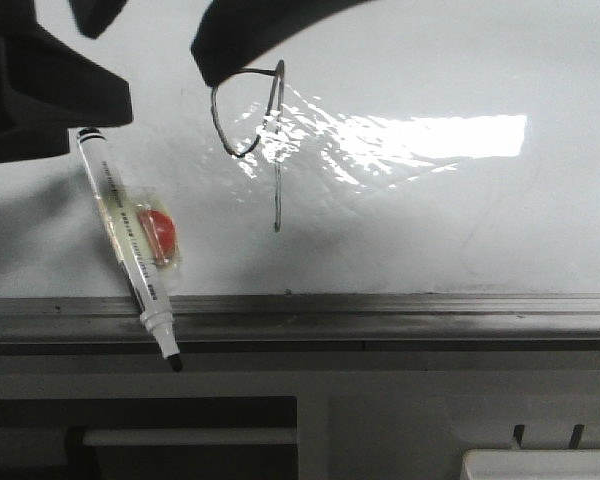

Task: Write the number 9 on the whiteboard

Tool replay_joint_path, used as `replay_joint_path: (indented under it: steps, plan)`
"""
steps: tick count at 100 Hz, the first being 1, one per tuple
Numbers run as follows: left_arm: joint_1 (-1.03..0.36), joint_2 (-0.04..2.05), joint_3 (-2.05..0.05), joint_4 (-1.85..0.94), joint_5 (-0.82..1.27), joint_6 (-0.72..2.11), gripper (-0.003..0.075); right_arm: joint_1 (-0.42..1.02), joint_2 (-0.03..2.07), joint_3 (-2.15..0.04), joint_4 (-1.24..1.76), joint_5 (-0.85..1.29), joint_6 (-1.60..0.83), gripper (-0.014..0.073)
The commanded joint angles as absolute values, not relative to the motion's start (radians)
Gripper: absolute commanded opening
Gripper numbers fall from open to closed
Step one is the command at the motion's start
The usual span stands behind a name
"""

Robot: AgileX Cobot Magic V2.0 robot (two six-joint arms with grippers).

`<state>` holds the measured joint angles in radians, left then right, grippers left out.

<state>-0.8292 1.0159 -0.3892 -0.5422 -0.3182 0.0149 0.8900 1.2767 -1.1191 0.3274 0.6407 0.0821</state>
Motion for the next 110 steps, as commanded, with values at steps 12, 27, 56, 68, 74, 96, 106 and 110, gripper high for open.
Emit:
replay_joint_path:
  steps: [12,27,56,68,74,96,106,110]
  plan:
    - [-0.828,0.891,-0.416,-0.523,-0.323,0.064,0.0368,0.893,1.162,-1.151,0.246,0.553,0.070,-0.0074]
    - [-0.828,0.787,-0.416,-0.488,-0.296,0.076,0.0367,0.893,1.094,-1.144,0.179,0.533,0.070,-0.0069]
    - [-0.828,0.605,-0.416,-0.481,-0.192,0.148,0.0105,0.893,0.912,-0.976,0.099,0.344,0.070,-0.0069]
    - [-0.828,0.532,-0.416,-0.467,-0.136,0.179,-0.0020,0.893,0.807,-0.842,0.066,0.231,0.070,-0.0069]
    - [-0.828,0.496,-0.409,-0.445,-0.111,0.194,-0.0020,0.893,0.750,-0.777,0.023,0.177,0.070,-0.0069]
    - [-0.828,0.325,-0.285,-0.435,-0.104,0.194,-0.0020,0.893,0.518,-0.523,-0.064,-0.031,0.070,-0.0069]
    - [-0.828,0.223,-0.213,-0.435,-0.104,0.194,-0.0020,0.893,0.434,-0.440,-0.067,-0.045,0.070,-0.0069]
    - [-0.828,0.181,-0.192,-0.435,-0.104,0.194,-0.0020,0.893,0.404,-0.416,-0.070,-0.044,0.070,-0.0069]
